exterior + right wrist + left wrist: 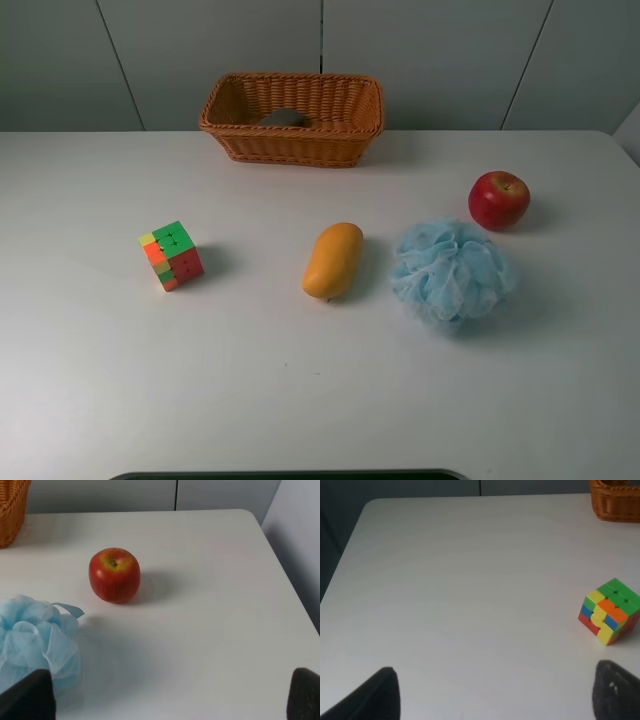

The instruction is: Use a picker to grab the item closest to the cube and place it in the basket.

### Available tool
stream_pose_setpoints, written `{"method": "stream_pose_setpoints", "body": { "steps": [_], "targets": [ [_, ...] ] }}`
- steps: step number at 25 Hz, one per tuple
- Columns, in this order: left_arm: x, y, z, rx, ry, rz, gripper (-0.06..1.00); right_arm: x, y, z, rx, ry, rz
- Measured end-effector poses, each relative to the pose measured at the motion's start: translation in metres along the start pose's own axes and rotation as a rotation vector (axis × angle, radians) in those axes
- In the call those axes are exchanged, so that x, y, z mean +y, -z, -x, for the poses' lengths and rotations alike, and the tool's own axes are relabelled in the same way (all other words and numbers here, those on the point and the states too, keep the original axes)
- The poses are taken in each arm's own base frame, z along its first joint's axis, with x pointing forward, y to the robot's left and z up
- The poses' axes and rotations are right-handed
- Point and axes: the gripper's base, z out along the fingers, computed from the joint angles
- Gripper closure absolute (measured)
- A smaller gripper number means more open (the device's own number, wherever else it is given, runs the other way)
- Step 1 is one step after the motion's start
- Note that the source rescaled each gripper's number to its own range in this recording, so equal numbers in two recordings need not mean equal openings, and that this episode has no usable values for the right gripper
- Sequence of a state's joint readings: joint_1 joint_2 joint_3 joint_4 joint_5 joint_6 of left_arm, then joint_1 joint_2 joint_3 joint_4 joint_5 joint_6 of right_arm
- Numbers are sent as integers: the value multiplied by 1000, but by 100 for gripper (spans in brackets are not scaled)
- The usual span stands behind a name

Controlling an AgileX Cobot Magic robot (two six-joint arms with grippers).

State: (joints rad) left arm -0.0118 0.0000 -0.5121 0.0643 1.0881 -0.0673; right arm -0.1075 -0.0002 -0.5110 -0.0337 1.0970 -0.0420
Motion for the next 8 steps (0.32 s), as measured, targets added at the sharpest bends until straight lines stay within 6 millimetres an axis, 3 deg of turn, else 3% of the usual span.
{"method": "stream_pose_setpoints", "body": {
  "steps": [8],
  "targets": [
    [0,0,0,0,0,0,-6,0,0,0,0,0,0]
  ]
}}
